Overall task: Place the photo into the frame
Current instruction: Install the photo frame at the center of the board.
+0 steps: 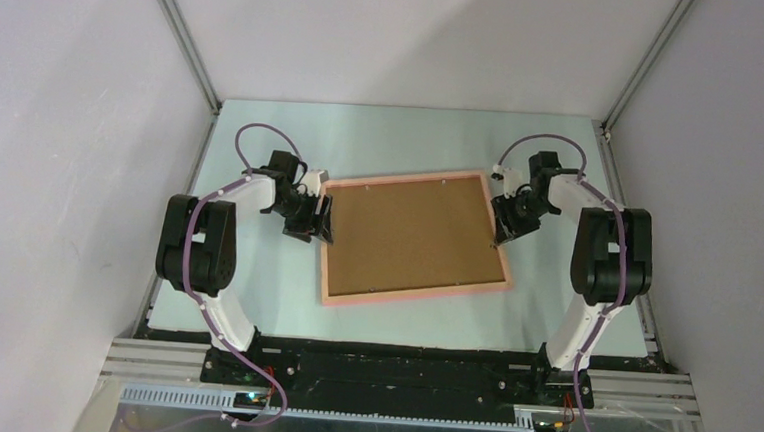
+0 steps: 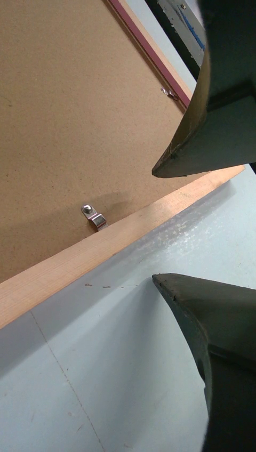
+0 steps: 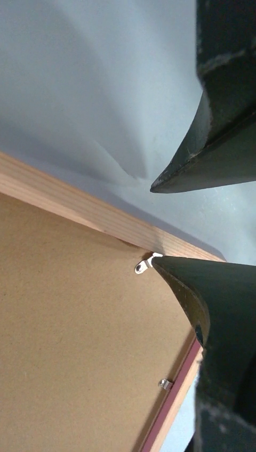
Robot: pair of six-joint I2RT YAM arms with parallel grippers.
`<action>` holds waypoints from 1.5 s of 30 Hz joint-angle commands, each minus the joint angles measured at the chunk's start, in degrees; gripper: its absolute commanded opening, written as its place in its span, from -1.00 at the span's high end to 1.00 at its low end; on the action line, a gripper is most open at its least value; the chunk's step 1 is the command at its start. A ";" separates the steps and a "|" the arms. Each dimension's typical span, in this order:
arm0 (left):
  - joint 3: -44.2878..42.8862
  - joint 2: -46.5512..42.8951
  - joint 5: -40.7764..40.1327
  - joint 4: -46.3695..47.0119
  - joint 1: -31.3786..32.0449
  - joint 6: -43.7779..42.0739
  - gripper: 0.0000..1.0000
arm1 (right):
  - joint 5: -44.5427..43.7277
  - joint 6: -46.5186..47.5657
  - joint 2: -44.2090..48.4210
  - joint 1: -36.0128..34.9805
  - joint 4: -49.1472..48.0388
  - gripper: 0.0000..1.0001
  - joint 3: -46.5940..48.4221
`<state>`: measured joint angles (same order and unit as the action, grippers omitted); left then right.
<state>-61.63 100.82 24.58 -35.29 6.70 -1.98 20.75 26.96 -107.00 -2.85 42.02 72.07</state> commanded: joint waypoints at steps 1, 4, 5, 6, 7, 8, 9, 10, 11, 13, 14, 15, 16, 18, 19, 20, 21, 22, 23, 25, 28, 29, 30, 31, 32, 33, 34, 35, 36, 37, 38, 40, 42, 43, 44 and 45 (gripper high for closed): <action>-2.01 -0.49 -0.55 -0.17 -0.43 -0.75 -0.43 | 3.05 -2.39 3.52 1.13 1.83 -0.03 2.58; -2.01 -0.45 -0.63 -0.16 -0.42 -0.77 -0.43 | 2.86 -2.60 4.13 1.26 1.66 -0.05 2.55; -2.01 -0.40 -0.59 -0.16 -0.41 -0.82 -0.43 | 2.83 -2.46 4.15 1.18 1.75 -0.05 2.59; -2.01 -0.46 -0.59 -0.15 -0.39 -0.78 -0.43 | 2.81 -2.32 4.16 1.18 2.01 -0.05 2.57; -2.01 -0.51 -0.59 -0.16 -0.40 -0.84 -0.43 | 2.80 -2.08 4.08 1.14 2.19 -0.05 2.55; -2.01 -0.57 -0.63 -0.19 -0.43 -0.88 -0.43 | 2.91 -1.91 3.84 1.12 2.58 -0.06 2.55; -2.01 -0.61 -0.66 -0.21 -0.41 -0.91 -0.43 | 2.94 -1.60 3.67 0.99 2.69 -0.06 2.44; -2.01 -0.57 -0.67 -0.17 -0.39 -0.92 -0.43 | 2.97 -1.49 3.61 1.00 2.78 -0.06 2.32; -2.01 -0.56 -0.67 -0.16 -0.38 -0.99 -0.43 | 2.93 -1.13 3.50 0.92 2.75 -0.07 1.98; -2.01 -0.50 -0.75 -0.16 -0.44 -0.95 -0.43 | 2.50 -0.65 3.42 0.54 2.53 -0.07 1.30; -2.01 -0.52 -0.71 -0.14 -0.39 -0.94 -0.43 | 2.13 -0.21 3.40 0.38 2.36 -0.07 0.76; -2.01 -0.53 -0.68 -0.18 -0.42 -0.93 -0.43 | 1.85 -0.05 3.29 -0.09 2.28 -0.07 0.47; -2.05 -0.49 -0.68 -0.16 -0.38 -0.97 -0.43 | 1.14 0.22 3.20 -0.42 1.95 -0.07 -0.08; -2.01 -0.45 -0.72 -0.16 -0.37 -1.00 -0.43 | -0.16 0.63 3.06 -1.62 1.25 -0.08 -1.02; -2.01 -0.45 -0.68 -0.16 -0.42 -0.94 -0.43 | -1.08 0.68 3.06 -1.84 0.97 -0.08 -1.30; -2.01 -0.44 -0.68 -0.15 -0.45 -0.99 -0.43 | -1.47 0.74 2.95 -2.36 0.32 -0.08 -1.80; -1.96 -0.33 -0.67 -0.16 -0.41 -1.00 -0.43 | -1.88 0.73 2.77 -2.52 0.11 -0.08 -1.96; -1.99 -0.35 -0.67 -0.14 -0.42 -0.99 -0.43 | -2.41 0.75 2.68 -2.80 -0.40 -0.08 -2.25; -2.00 -0.31 -0.67 -0.14 -0.40 -1.00 -0.43 | -2.87 0.74 2.50 -2.96 -0.51 -0.08 -2.31; -2.01 -0.32 -0.67 -0.15 -0.44 -0.99 -0.43 | -3.40 0.68 2.28 -3.24 -0.86 -0.07 -2.43; -1.99 -0.28 -0.67 -0.15 -0.44 -0.93 -0.43 | -3.56 0.57 2.00 -3.41 -1.33 -0.04 -2.46; -2.00 -0.23 -0.67 -0.18 -0.45 -0.93 -0.43 | -3.65 0.52 1.99 -3.49 -1.37 -0.01 -2.46; -2.01 -0.28 -0.67 -0.15 -0.43 -1.03 -0.43 | -3.67 0.43 1.82 -3.54 -1.48 0.01 -2.46; -2.01 -0.27 -0.72 -0.18 -0.41 -0.98 -0.43 | -3.91 0.15 1.81 -3.60 -1.76 0.01 -2.46; -2.01 -0.23 -0.68 -0.21 -0.43 -1.00 -0.43 | -4.07 0.00 1.62 -3.58 -1.90 0.03 -2.46; -2.01 -0.25 -0.68 -0.17 -0.45 -1.01 -0.43 | -4.32 -0.23 1.53 -3.57 -2.13 0.04 -2.46; -2.01 -0.20 -0.63 -0.21 -0.46 -1.08 -0.43 | -4.32 -0.32 1.38 -3.61 -2.21 0.05 -2.46; -2.01 -0.19 -0.61 -0.21 -0.41 -1.09 -0.43 | -4.25 -0.44 1.24 -3.71 -2.38 0.06 -2.46; -2.01 -0.25 -0.59 -0.20 -0.39 -1.05 -0.43 | -4.13 -0.52 1.00 -3.72 -2.43 0.08 -2.46; -2.01 -0.26 -0.63 -0.21 -0.38 -1.11 -0.43 | -4.09 -0.68 0.87 -3.69 -2.63 0.09 -2.46; -2.01 -0.27 -0.65 -0.19 -0.37 -1.10 -0.43 | -4.00 -0.73 0.68 -3.63 -2.77 0.13 -2.46; -2.01 -0.22 -0.70 -0.18 -0.40 -1.09 -0.43 | -3.85 -1.03 0.54 -3.59 -3.25 0.19 -2.46; -2.01 -0.17 -0.72 -0.18 -0.43 -1.10 -0.43 | -3.73 -1.15 0.54 -3.55 -3.52 0.24 -2.46; -2.01 -0.11 -0.68 -0.14 -0.43 -1.10 -0.43 | -3.67 -1.15 0.56 -3.52 -3.57 0.25 -2.46; -2.01 -0.10 -0.68 -0.14 -0.40 -1.10 -0.43 | -3.63 -1.18 0.56 -3.54 -3.62 0.27 -2.46; -2.01 -0.05 -0.65 -0.18 -0.40 -1.16 -0.43 | -3.58 -1.14 0.52 -3.54 -3.66 0.27 -2.46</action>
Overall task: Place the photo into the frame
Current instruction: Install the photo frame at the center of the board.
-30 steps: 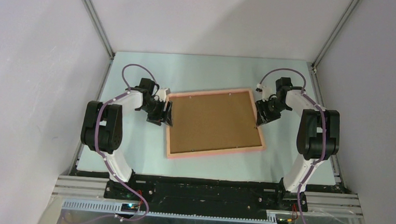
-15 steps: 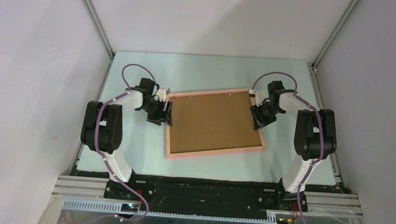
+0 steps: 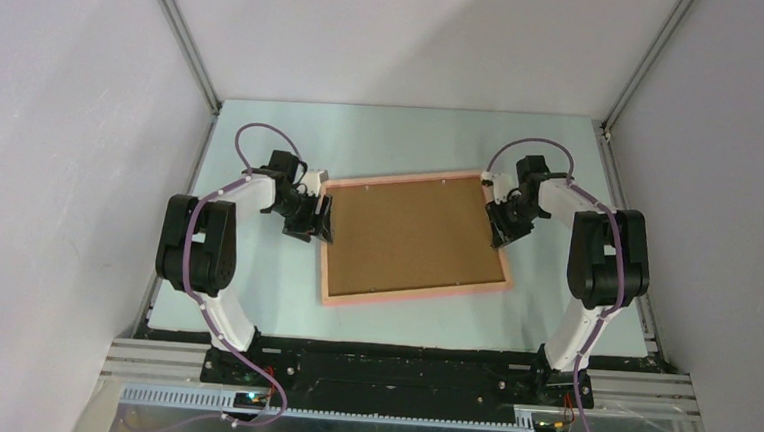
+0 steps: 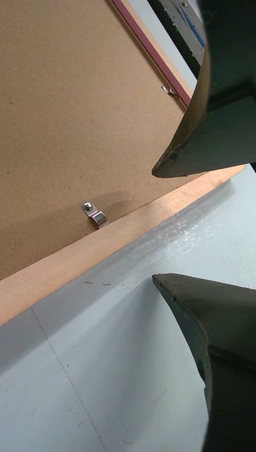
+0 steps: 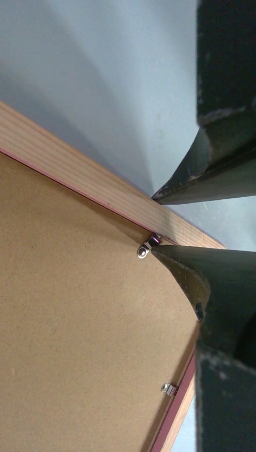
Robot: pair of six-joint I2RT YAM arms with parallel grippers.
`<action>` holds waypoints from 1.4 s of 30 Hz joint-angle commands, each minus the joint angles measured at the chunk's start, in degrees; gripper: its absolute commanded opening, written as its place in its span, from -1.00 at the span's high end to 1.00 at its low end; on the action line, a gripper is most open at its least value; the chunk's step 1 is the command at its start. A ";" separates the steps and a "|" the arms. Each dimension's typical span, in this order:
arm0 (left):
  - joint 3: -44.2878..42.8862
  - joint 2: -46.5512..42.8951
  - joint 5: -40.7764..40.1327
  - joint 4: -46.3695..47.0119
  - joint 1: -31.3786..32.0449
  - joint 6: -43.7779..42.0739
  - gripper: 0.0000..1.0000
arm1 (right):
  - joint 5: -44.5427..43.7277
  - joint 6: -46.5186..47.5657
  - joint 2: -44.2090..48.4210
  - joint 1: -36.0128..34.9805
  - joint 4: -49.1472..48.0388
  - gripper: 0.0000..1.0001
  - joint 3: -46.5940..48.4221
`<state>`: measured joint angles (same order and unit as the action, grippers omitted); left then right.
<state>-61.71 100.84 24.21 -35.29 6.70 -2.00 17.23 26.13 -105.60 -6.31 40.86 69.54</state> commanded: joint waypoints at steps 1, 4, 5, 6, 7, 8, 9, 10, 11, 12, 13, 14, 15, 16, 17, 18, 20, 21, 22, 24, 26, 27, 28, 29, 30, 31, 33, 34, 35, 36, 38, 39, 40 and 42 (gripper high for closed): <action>-1.96 -0.05 -0.20 -0.15 -0.39 -1.15 -0.44 | 0.13 -0.25 -0.90 -0.05 -2.58 0.28 0.07; -2.00 0.14 -0.06 -0.20 -0.39 -1.14 -0.44 | 0.47 -0.28 -0.99 -0.01 -2.77 0.28 0.07; -1.96 0.10 -0.09 -0.21 -0.42 -1.11 -0.44 | 0.68 -0.18 -0.96 0.00 -2.91 0.28 0.07; -1.94 0.18 -0.09 -0.20 -0.41 -1.13 -0.43 | 0.78 -0.06 -0.97 0.08 -2.90 0.28 0.07; -1.93 0.17 -0.15 -0.21 -0.39 -1.15 -0.43 | 0.98 0.10 -0.95 0.11 -3.03 0.28 0.07; -1.92 0.11 -0.13 -0.15 -0.44 -1.16 -0.43 | 1.10 0.17 -0.93 0.09 -3.09 0.28 0.07; -1.92 0.09 -0.26 -0.14 -0.45 -1.16 -0.43 | 1.37 0.35 -0.97 0.12 -3.18 0.28 0.07; -1.92 0.07 -0.24 -0.20 -0.46 -1.21 -0.43 | 1.43 0.47 -0.93 0.13 -3.21 0.28 0.12; -1.92 0.06 -0.26 -0.21 -0.39 -1.20 -0.43 | 1.69 0.71 -0.86 0.24 -3.30 0.28 0.08; -1.92 0.06 -0.24 -0.20 -0.38 -1.18 -0.43 | 2.02 0.78 -0.85 0.28 -3.36 0.28 0.12; -1.92 0.11 -0.31 -0.21 -0.44 -1.23 -0.43 | 2.28 1.01 -0.88 0.45 -3.47 0.29 0.15; -1.92 0.14 -0.30 -0.17 -0.45 -1.20 -0.43 | 2.70 1.15 -0.86 0.48 -3.56 0.29 0.15; -1.92 0.19 -0.39 -0.27 -0.39 -1.24 -0.43 | 2.88 1.32 -0.82 0.61 -3.67 0.29 0.16; -1.92 0.22 -0.43 -0.29 -0.42 -1.25 -0.43 | 3.35 1.40 -0.83 0.78 -3.92 0.29 0.20; -1.92 0.21 -0.40 -0.30 -0.41 -1.25 -0.44 | 3.56 1.43 -0.79 0.99 -3.98 0.29 0.21; -1.92 0.27 -0.44 -0.31 -0.43 -1.25 -0.43 | 4.05 1.49 -0.77 1.06 -4.07 0.28 0.27; -1.92 0.24 -0.41 -0.27 -0.44 -1.25 -0.43 | 4.52 1.59 -0.70 1.32 -4.23 0.26 0.45; -1.92 0.24 -0.44 -0.30 -0.46 -1.25 -0.43 | 4.59 1.56 -0.63 1.50 -4.26 0.25 0.50; -1.92 0.24 -0.42 -0.35 -0.46 -1.21 -0.43 | 4.63 1.58 -0.64 1.59 -4.36 0.23 0.51; -2.01 0.24 -0.44 -0.33 -0.46 -1.25 -0.43 | 4.75 1.54 -0.46 1.64 -4.47 0.19 0.51; -2.05 0.31 -0.39 -0.39 -0.43 -1.20 -0.43 | 4.70 1.34 -0.26 1.69 -4.42 0.15 0.51; -2.03 0.37 -0.32 -0.42 -0.41 -1.17 -0.43 | 4.67 1.32 -0.07 1.76 -4.40 0.13 0.51; -2.01 0.30 -0.35 -0.45 -0.39 -1.17 -0.43 | 4.57 1.30 0.07 1.78 -4.33 0.10 0.51; -2.05 0.25 -0.33 -0.47 -0.44 -1.21 -0.43 | 4.57 1.30 0.36 1.89 -4.27 0.09 0.51; -2.02 0.25 -0.35 -0.48 -0.45 -1.27 -0.43 | 4.56 1.25 0.55 2.02 -4.18 0.07 0.49; -2.01 0.24 -0.33 -0.48 -0.46 -1.26 -0.43 | 4.56 1.18 0.99 2.10 -4.11 0.06 0.50; -2.05 0.24 -0.34 -0.42 -0.43 -1.33 -0.43 | 4.61 1.18 1.84 2.44 -3.98 0.04 0.55; -2.02 0.24 -0.33 -0.45 -0.45 -1.27 -0.43 | 4.71 1.15 2.45 2.72 -3.85 0.04 0.52; -2.01 0.19 -0.27 -0.43 -0.41 -1.31 -0.43 | 4.88 1.19 2.79 2.95 -3.68 0.02 0.51; -2.01 0.22 -0.23 -0.46 -0.45 -1.29 -0.43 | 5.03 1.15 3.41 3.05 -3.55 0.02 0.51; -2.01 0.23 -0.25 -0.45 -0.42 -1.31 -0.43 | 5.35 1.24 4.14 3.27 -2.99 0.01 0.47; -2.01 0.24 -0.23 -0.47 -0.44 -1.28 -0.43 | 5.46 1.30 4.33 3.37 -2.63 0.00 0.49; -2.01 0.24 -0.22 -0.46 -0.45 -1.30 -0.43 | 5.45 1.34 4.76 3.34 -2.45 0.00 0.44; -2.01 0.13 -0.26 -0.50 -0.46 -1.28 -0.43 | 5.59 1.37 5.29 3.35 -2.08 0.00 0.48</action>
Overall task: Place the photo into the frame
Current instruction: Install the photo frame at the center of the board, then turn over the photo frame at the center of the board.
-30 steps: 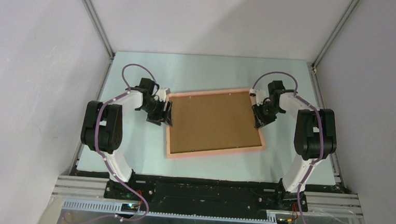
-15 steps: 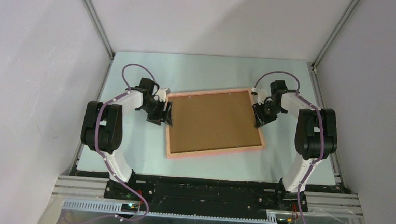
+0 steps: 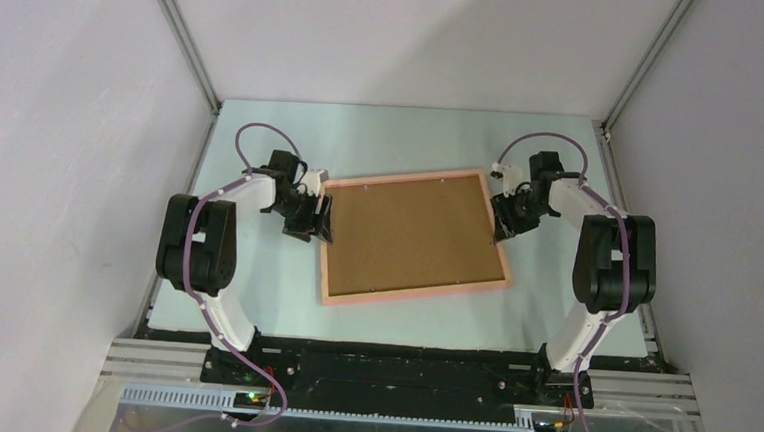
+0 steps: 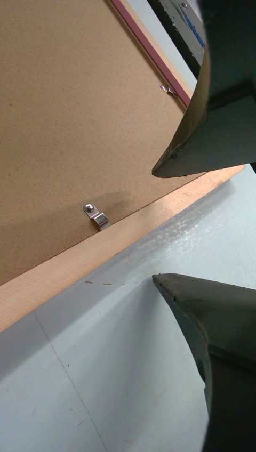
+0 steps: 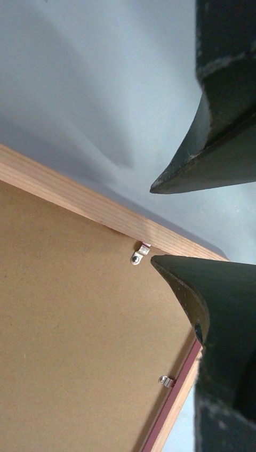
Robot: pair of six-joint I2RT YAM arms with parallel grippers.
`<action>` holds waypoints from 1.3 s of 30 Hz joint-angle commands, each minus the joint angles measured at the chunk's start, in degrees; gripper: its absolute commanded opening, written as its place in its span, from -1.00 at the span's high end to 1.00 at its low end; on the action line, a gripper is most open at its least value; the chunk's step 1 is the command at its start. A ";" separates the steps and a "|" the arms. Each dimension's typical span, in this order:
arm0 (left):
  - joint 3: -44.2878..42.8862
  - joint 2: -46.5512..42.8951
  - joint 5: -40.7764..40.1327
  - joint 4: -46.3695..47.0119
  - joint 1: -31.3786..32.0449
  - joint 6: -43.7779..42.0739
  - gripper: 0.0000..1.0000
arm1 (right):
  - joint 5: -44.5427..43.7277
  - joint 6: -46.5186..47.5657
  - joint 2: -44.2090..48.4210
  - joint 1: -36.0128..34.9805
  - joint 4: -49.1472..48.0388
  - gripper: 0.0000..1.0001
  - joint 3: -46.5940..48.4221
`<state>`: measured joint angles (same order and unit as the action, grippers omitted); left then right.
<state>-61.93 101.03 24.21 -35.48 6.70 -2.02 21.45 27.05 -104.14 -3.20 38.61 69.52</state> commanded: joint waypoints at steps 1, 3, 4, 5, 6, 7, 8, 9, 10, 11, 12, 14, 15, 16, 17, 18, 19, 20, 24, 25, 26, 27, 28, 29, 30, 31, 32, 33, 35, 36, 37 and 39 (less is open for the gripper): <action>-1.79 -0.10 -0.31 -0.30 -0.46 -1.24 -0.43 | 1.50 0.35 3.93 0.38 0.24 0.00 0.55; -1.79 -0.20 -0.31 -0.29 -0.41 -1.29 -0.43 | 1.69 0.18 4.28 0.33 0.13 -0.01 0.53; -1.79 -0.15 -0.31 -0.33 -0.45 -1.31 -0.44 | 1.72 0.10 4.44 0.36 0.09 -0.01 0.53; -1.79 -0.14 -0.35 -0.35 -0.45 -1.31 -0.44 | 1.81 -0.13 4.40 0.32 -0.15 -0.01 0.53; -1.79 -0.09 -0.37 -0.30 -0.44 -1.32 -0.43 | 1.78 -0.28 4.35 0.27 -0.26 -0.01 0.53; -1.79 -0.07 -0.45 -0.29 -0.45 -1.32 -0.43 | 1.65 -0.49 4.20 0.18 -0.57 -0.01 0.53; -1.79 -0.05 -0.46 -0.33 -0.39 -1.32 -0.43 | 1.61 -0.59 4.16 0.11 -0.69 -0.01 0.53; -1.79 -0.05 -0.47 -0.35 -0.38 -1.36 -0.43 | 1.63 -0.94 3.93 0.06 -0.96 -0.01 0.49; -1.83 -0.05 -0.56 -0.30 -0.37 -1.37 -0.44 | 1.68 -1.12 3.76 0.05 -1.11 -0.02 0.51; -1.87 -0.05 -0.61 -0.29 -0.44 -1.29 -0.44 | 1.67 -1.47 3.48 -0.09 -1.40 -0.02 0.53; -1.87 -0.11 -0.59 -0.33 -0.40 -1.35 -0.44 | 1.60 -1.74 3.40 -0.28 -1.67 -0.02 0.53; -1.83 -0.26 -0.72 -0.31 -0.38 -1.39 -0.44 | 1.43 -2.08 3.20 -0.50 -1.74 -0.03 0.55; -1.80 -0.56 -0.69 -0.34 -0.39 -1.42 -0.44 | 1.42 -2.17 3.32 -0.54 -1.58 -0.02 0.47; -1.73 -0.66 -0.73 -0.36 -0.43 -1.50 -0.45 | 1.56 -2.11 3.50 -0.61 -1.10 -0.03 0.46; -1.71 -1.10 -0.78 -0.37 -0.38 -1.63 -0.47 | 1.79 -1.97 3.98 -0.64 -0.74 -0.03 0.45; -1.70 -1.32 -0.88 -0.33 -0.38 -1.65 -0.47 | 2.31 -1.77 4.27 -0.70 -0.05 -0.04 0.29; -1.70 -1.82 -0.94 -0.32 -0.37 -1.69 -0.52 | 2.51 -1.67 5.30 -0.68 0.18 -0.04 0.10; -1.70 -2.12 -1.19 -0.30 -0.42 -1.72 -0.55 | 2.67 -1.39 6.50 -0.80 0.55 -0.05 -0.32; -1.93 -3.84 -1.65 -0.36 -0.43 -1.85 -0.70 | 2.63 -0.24 10.78 -1.77 1.70 -0.06 -2.17; -1.99 -4.31 -1.77 -0.37 -0.44 -1.89 -0.76 | 1.86 0.03 11.71 -2.59 1.76 -0.06 -2.67; -2.10 -4.60 -2.07 -0.33 -0.43 -2.08 -0.78 | 1.32 0.59 13.55 -3.12 1.65 -0.06 -3.85; -2.17 -5.07 -2.29 -0.35 -0.40 -2.22 -0.81 | -0.05 0.79 14.42 -4.40 1.47 -0.07 -4.43; -2.26 -5.43 -2.80 -0.32 -0.42 -2.42 -0.81 | -0.64 1.40 16.14 -5.08 1.38 -0.07 -5.76; -2.29 -5.64 -3.43 -0.31 -0.40 -2.66 -0.82 | -1.77 2.26 17.07 -6.60 1.38 -0.07 -6.48; -2.37 -5.97 -3.75 -0.34 -0.38 -3.19 -0.83 | -2.25 2.81 18.98 -7.50 1.34 -0.07 -8.25; -2.39 -6.22 -4.55 -0.31 -0.42 -3.57 -0.84 | -3.20 3.95 19.94 -9.67 1.22 -0.08 -9.26; -2.40 -6.62 -5.02 -0.23 -0.49 -4.10 -0.85 | -3.89 4.45 21.85 -10.84 1.03 -0.08 -11.28; -2.47 -6.76 -5.87 -0.26 -0.52 -4.42 -0.86 | -5.42 5.26 22.78 -13.54 0.63 -0.09 -13.38; -2.45 -7.48 -6.98 -0.28 -0.54 -5.22 -0.88 | -7.57 6.07 25.65 -17.69 -0.06 -0.10 -16.13; -2.42 -8.04 -7.20 -0.29 -0.57 -5.57 -0.88 | -8.14 6.17 26.22 -19.06 -0.35 -0.10 -16.94; -2.37 -8.39 -7.58 -0.24 -0.60 -5.64 -0.88 | -9.14 6.24 26.98 -21.41 -0.79 -0.11 -18.18; -2.26 -9.52 -8.12 -0.24 -0.72 -5.78 -0.92 | -10.60 6.07 27.53 -24.83 -1.34 -0.11 -19.24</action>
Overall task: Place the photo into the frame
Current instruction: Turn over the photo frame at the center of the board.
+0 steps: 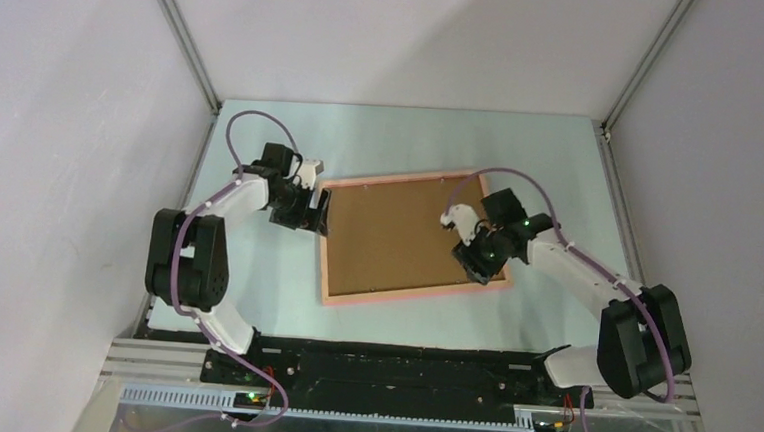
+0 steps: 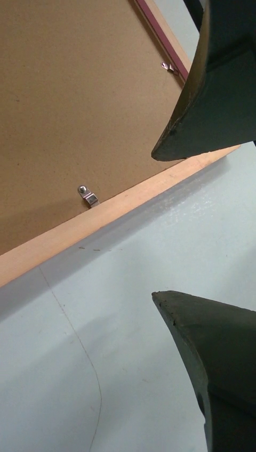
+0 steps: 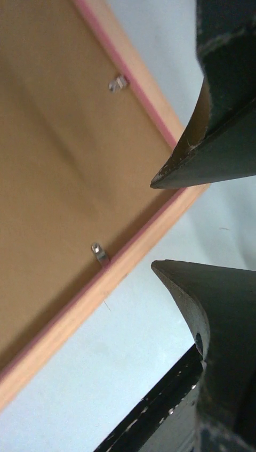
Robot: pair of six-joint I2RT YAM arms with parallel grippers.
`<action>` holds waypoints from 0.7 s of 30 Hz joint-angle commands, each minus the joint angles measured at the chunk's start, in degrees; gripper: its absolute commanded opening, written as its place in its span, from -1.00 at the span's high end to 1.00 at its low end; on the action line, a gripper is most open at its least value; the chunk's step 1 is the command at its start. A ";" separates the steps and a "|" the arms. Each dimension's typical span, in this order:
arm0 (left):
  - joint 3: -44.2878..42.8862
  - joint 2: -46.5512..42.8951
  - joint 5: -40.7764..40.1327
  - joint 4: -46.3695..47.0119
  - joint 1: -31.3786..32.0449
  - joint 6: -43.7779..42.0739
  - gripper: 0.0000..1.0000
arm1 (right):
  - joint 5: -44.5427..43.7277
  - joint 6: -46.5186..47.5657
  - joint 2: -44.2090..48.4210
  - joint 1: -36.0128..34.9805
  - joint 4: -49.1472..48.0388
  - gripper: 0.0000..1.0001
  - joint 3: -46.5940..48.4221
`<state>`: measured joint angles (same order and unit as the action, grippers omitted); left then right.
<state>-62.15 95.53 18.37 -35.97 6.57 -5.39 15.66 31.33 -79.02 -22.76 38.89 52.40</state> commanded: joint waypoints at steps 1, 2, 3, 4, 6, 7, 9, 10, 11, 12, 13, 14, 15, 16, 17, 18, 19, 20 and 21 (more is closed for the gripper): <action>-1.98 -4.86 -2.68 0.25 -0.70 -2.50 -0.95 | -5.31 1.66 2.53 -7.36 -1.76 -0.11 -2.26; -1.83 -5.37 -3.70 0.22 -0.78 -2.55 -0.97 | -6.35 1.44 2.88 -8.38 -2.01 -0.12 -2.51; -1.79 -6.26 -4.36 0.22 -0.77 -2.68 -0.98 | -6.96 1.27 3.03 -10.27 -2.13 -0.13 -2.54; -1.76 -6.73 -5.92 0.25 -0.86 -2.78 -0.98 | -8.08 0.97 3.42 -11.15 -2.57 -0.13 -2.63; -1.60 -8.97 -8.16 0.27 -0.94 -3.31 -0.97 | -9.49 0.27 4.06 -13.37 -3.40 -0.18 -2.65; -1.46 -9.66 -9.36 0.19 -0.94 -3.44 -0.97 | -10.21 -0.10 4.15 -14.57 -3.92 -0.24 -2.70; -0.95 -11.92 -10.90 0.24 -0.90 -3.81 -0.97 | -10.67 -0.35 4.31 -15.88 -4.51 -0.39 -2.67; -0.41 -13.52 -11.30 0.20 -0.93 -3.97 -0.97 | -10.75 -0.28 4.27 -16.25 -4.61 -0.42 -2.66; -0.06 -14.27 -11.77 0.20 -0.94 -4.17 -0.97 | -10.96 -0.19 3.98 -16.83 -4.97 -0.45 -2.66; 0.52 -15.47 -11.99 0.26 -0.94 -4.54 -0.97 | -11.03 -0.07 3.66 -17.16 -5.10 -0.46 -2.70; 1.08 -15.99 -12.34 0.32 -0.94 -4.72 -0.97 | -11.07 0.10 3.03 -17.71 -5.31 -0.47 -2.67; 1.29 -16.71 -12.54 0.40 -0.94 -5.03 -0.97 | -11.17 0.21 2.71 -18.00 -5.36 -0.47 -2.66; 1.69 -17.01 -12.61 0.47 -0.94 -5.14 -0.97 | -11.42 0.55 1.94 -18.69 -5.42 -0.46 -2.66; 1.78 -17.49 -12.46 0.55 -0.90 -5.35 -0.97 | -11.61 0.74 1.54 -19.46 -5.46 -0.46 -2.66; 2.08 -17.66 -12.01 0.55 -0.88 -5.43 -0.97 | -11.86 1.25 0.77 -19.84 -5.42 -0.45 -2.66; 2.14 -18.05 -11.63 0.55 -0.93 -5.58 -0.97 | -11.91 1.44 0.48 -20.56 -5.37 -0.45 -2.66; 2.19 -18.20 -11.02 0.55 -0.89 -5.68 -0.97 | -11.95 1.82 -0.25 -20.87 -5.33 -0.44 -2.70; 2.24 -18.41 -10.62 0.59 -0.93 -5.82 -0.97 | -11.96 2.03 -0.56 -21.59 -5.28 -0.44 -2.68; 2.28 -18.47 -10.45 0.56 -0.94 -5.84 -0.97 | -11.79 2.37 -1.21 -21.91 -5.11 -0.43 -2.66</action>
<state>-60.60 78.85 7.57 -36.16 5.96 -9.32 4.86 32.03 -78.39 -42.83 34.81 49.54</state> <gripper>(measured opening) 0.985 0.722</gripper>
